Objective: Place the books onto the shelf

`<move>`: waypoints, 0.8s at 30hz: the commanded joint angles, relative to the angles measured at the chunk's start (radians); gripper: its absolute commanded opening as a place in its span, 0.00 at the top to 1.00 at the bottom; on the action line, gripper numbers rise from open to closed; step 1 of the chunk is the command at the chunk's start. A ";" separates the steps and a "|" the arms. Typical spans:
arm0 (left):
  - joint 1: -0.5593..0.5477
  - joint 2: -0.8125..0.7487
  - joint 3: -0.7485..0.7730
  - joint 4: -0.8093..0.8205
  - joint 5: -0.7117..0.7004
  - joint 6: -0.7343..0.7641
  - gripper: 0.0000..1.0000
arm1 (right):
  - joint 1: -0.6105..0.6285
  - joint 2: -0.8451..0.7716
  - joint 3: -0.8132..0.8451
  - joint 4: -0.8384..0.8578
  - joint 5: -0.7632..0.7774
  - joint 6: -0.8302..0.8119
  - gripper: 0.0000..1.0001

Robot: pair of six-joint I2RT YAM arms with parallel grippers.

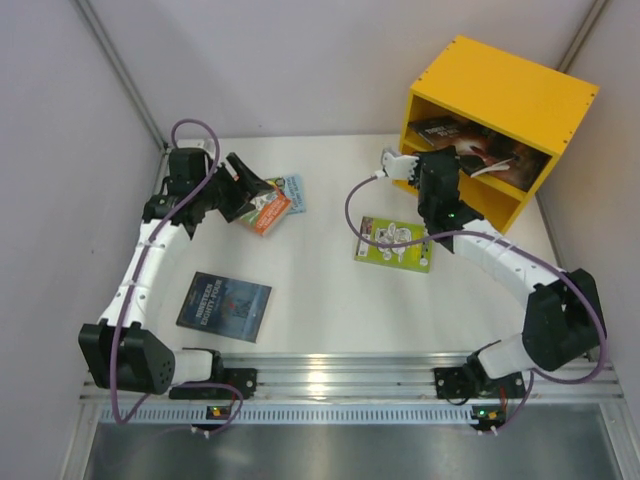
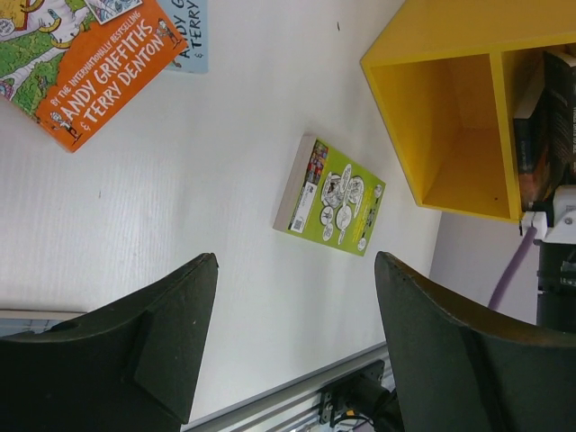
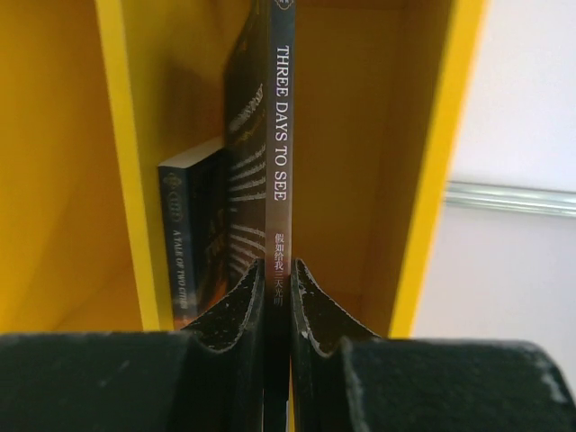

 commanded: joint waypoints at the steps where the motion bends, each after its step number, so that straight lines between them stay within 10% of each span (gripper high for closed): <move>1: 0.000 -0.036 -0.019 0.052 0.019 0.038 0.24 | -0.037 0.028 -0.015 0.243 0.019 -0.081 1.00; 24: 0.002 -0.027 -0.031 0.059 0.036 0.081 0.23 | -0.140 0.062 0.065 -0.005 0.050 0.109 0.84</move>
